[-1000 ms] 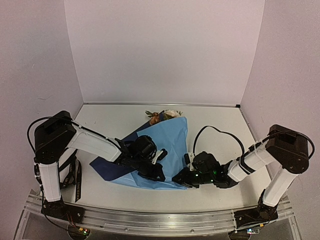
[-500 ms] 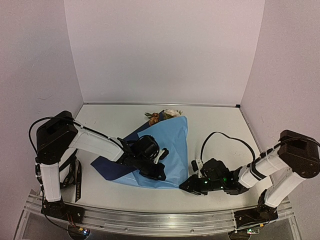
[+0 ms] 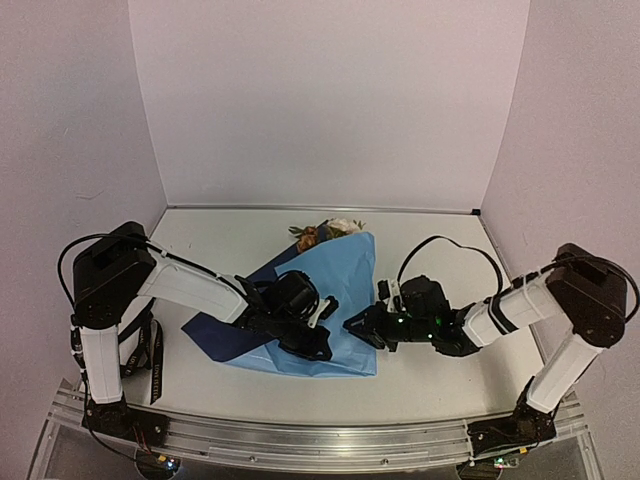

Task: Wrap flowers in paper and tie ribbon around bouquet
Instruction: Press the fold line of the 2/3-folded wrapping paper, then pick up the two-thirds-folded wrapping paper from the center of the board.

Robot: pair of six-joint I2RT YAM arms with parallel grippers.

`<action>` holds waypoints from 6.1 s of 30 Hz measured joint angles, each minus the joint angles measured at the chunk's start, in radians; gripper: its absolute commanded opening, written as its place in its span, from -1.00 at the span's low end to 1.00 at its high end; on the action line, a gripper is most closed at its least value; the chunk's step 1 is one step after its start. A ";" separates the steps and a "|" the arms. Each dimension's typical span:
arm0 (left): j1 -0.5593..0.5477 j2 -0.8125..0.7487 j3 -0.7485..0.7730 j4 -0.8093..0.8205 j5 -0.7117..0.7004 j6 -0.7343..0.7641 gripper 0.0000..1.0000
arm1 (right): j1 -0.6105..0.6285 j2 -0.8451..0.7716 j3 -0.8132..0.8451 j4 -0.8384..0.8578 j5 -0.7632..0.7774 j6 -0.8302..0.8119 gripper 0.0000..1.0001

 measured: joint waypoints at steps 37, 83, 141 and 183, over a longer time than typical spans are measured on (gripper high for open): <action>-0.002 0.005 0.021 -0.042 -0.009 0.048 -1.00 | -0.421 0.447 0.397 0.066 -0.088 0.210 -0.47; 0.043 -0.212 -0.130 -0.165 -0.036 0.077 -0.83 | 0.029 0.175 0.378 -0.479 -0.197 -0.221 -0.68; 0.123 -0.813 -0.800 0.018 -0.422 -0.692 -0.39 | 0.205 0.358 0.408 -0.253 0.050 -0.157 -0.74; 0.026 -0.417 -0.685 0.473 -0.178 -0.323 -0.60 | 0.203 0.427 0.551 -0.385 -0.105 -0.182 -0.72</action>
